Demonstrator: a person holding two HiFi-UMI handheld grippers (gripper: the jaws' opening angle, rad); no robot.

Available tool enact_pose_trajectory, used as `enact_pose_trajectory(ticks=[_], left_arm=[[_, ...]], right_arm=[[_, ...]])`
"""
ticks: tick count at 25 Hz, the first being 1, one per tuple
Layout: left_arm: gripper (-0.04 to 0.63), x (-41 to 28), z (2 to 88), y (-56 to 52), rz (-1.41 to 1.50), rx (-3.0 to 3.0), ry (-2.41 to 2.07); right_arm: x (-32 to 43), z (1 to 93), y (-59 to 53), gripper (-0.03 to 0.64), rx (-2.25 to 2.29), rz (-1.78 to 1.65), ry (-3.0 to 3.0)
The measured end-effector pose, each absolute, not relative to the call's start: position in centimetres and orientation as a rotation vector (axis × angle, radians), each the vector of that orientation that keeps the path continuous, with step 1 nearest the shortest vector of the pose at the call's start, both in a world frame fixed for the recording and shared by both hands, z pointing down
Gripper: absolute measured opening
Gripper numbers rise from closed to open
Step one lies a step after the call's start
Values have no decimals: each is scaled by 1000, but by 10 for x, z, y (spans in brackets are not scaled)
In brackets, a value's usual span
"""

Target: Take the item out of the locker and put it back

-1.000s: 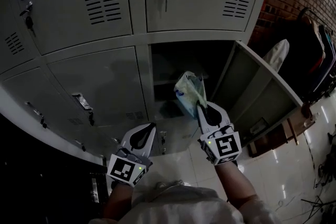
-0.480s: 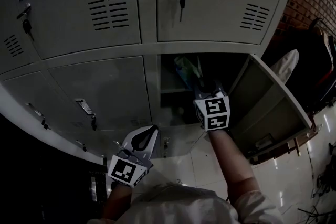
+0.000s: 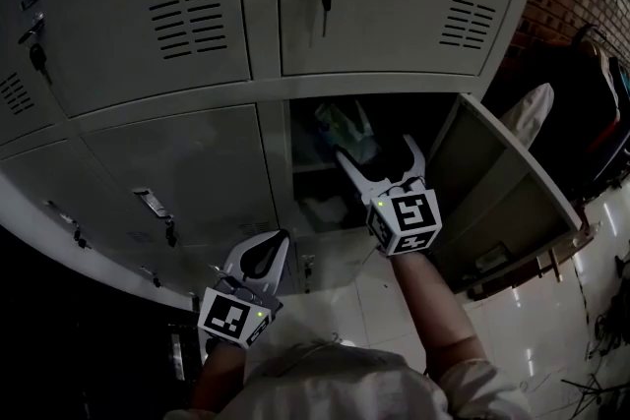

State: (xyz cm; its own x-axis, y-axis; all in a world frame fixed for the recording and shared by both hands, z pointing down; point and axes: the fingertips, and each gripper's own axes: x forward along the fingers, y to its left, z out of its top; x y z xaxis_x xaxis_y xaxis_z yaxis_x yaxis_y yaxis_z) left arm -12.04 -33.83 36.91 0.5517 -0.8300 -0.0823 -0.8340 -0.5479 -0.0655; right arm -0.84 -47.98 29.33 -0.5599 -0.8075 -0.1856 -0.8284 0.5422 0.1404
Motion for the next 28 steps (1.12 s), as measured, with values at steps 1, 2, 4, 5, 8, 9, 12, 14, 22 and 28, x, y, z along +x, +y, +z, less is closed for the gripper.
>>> enact_pose_trajectory(ticks=[1,2,4,5,8,9,12,14,22,28], left_arm=[[5,-121,369,-336,64,-2683,1440],[5,-121,369,-334,65,-2686,1438],[5,-123,370,-328,70,-2690,1433],[5,-124,370,-326,72,-2693,1430],[5,-129,371,-316,81,-2703,1426],[5,-130,371,-313,87,-2705,1426],[5,-132,374,-299,108,-2716,1431],[5,-127,376,-290,110,-2736,1408],[5,-94,375,-236,87,-2720,1363],[5,-58,388,-163,65,-2710,1422]], right_arm=[[-6,290,-471,426,-1415,329,2658],[-3,289,-461,426,-1412,339,2650],[2,291,-437,349,-1421,364,2655],[4,295,-424,235,-1429,372,2660],[3,312,-386,0,-1400,343,2697],[1,320,-375,0,-1377,309,2720],[0,345,-343,0,-1366,217,2763],[2,357,-323,0,-1380,203,2773],[33,388,-258,0,-1429,103,2783],[66,402,-185,0,-1370,63,2818]])
